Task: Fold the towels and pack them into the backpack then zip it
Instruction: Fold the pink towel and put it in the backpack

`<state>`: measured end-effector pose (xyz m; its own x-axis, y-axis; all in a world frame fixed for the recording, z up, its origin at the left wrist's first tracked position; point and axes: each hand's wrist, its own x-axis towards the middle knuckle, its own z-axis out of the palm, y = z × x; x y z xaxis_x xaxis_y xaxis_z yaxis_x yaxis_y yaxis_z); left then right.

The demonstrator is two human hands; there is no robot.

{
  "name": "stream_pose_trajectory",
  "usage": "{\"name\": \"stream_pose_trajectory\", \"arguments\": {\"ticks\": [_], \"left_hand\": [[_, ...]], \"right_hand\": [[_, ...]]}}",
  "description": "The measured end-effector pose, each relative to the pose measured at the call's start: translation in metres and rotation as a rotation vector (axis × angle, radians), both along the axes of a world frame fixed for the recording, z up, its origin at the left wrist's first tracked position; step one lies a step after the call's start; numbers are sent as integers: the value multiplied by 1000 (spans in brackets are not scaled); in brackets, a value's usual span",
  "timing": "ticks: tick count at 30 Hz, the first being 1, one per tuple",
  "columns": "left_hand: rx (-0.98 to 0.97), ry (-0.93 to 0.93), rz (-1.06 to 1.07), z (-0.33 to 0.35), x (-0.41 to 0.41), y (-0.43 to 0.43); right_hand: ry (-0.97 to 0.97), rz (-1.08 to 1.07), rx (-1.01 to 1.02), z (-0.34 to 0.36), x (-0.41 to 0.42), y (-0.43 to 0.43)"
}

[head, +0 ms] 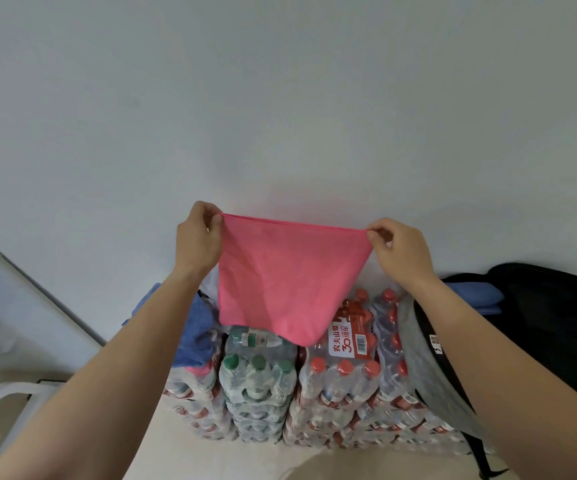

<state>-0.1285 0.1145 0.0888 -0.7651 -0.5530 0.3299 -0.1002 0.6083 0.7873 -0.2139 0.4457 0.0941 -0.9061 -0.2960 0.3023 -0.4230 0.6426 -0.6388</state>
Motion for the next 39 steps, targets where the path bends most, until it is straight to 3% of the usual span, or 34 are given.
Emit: {"name": "stream_pose_trajectory", "arguments": {"ticks": [6, 18, 20, 24, 26, 31, 39], "left_hand": [[197, 66, -76, 18, -12, 12], [30, -74, -52, -6, -10, 13], [19, -119, -45, -20, -12, 13], [-56, -214, -6, -50, -12, 13], [-54, -238, -16, -60, -11, 13], [83, -263, -61, -78, -8, 10], [305, -275, -27, -92, 12, 23]], "right_hand": [[29, -97, -265, 28, -4, -15], [-41, -135, -188, -7, 0, -12], [-77, -164, -124, -18, -2, -12], [-10, -197, 259, -44, -5, -8], [7, -182, 278, -55, -6, -5], [-112, -110, 40, -70, -5, -6], [-345, -180, -193, -92, 16, -2]]}}
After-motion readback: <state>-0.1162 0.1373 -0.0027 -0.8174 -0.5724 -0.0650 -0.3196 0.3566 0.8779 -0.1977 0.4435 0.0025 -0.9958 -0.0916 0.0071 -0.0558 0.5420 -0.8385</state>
